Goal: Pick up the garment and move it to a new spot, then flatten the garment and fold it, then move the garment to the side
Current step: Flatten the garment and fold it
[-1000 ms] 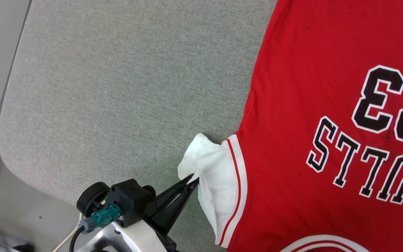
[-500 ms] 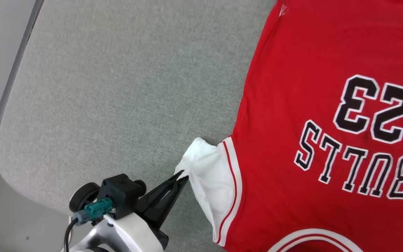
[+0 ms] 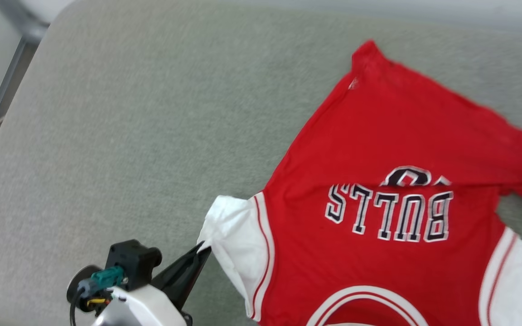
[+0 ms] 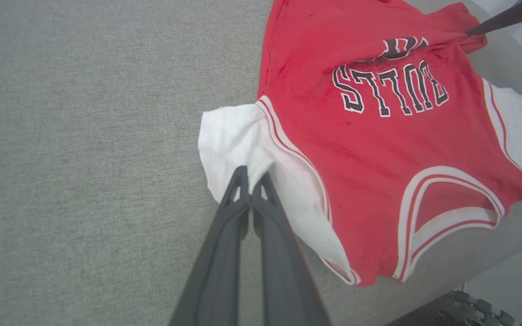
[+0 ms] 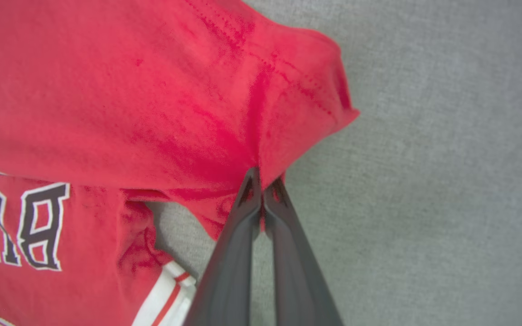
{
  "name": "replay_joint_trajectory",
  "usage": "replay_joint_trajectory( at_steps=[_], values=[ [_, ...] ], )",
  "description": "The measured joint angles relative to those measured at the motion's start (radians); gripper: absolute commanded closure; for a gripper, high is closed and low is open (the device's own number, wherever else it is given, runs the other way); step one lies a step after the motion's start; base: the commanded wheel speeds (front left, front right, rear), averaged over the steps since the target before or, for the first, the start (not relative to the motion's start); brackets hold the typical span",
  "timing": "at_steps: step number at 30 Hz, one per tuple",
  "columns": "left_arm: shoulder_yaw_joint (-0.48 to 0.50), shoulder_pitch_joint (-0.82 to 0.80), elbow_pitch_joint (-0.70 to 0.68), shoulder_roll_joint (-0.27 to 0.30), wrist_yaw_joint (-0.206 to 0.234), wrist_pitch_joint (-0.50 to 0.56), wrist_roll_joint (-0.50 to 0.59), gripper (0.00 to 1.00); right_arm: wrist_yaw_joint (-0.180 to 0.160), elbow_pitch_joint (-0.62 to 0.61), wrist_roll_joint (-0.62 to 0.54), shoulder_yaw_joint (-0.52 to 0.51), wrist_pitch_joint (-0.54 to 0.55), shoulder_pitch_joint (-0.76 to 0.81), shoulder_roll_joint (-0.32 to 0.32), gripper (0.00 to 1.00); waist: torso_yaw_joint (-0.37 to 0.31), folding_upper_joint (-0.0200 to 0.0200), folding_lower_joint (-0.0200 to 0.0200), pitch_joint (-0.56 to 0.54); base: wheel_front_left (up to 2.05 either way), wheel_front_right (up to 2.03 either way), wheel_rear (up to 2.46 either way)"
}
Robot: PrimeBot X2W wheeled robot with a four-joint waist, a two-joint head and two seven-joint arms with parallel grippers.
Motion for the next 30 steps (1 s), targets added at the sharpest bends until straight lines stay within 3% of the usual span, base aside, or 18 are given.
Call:
replay_joint_trajectory(
  at_steps=[16, 29, 30],
  values=[
    [0.044, 0.077, 0.027, -0.007, 0.041, -0.072, -0.045, 1.0, 0.0, -0.221, 0.084, -0.046, -0.02, 0.378, 0.038, 1.0, -0.151, 0.0001, -0.0002, -0.167, 0.0, 0.0, 0.0],
    [0.048, 0.072, 0.041, -0.034, 0.047, -0.101, -0.047, 1.0, 0.0, -0.236, 0.06, -0.094, -0.058, 0.567, 0.114, 1.0, -0.168, 0.0, 0.0, -0.171, 0.0, 0.0, 0.0],
    [0.046, 0.071, 0.041, -0.034, 0.047, -0.101, -0.047, 1.0, 0.0, -0.234, 0.058, -0.095, -0.067, 0.57, 0.115, 0.53, -0.167, 0.0, 0.0, -0.17, 0.0, 0.0, 0.0]
  ],
)
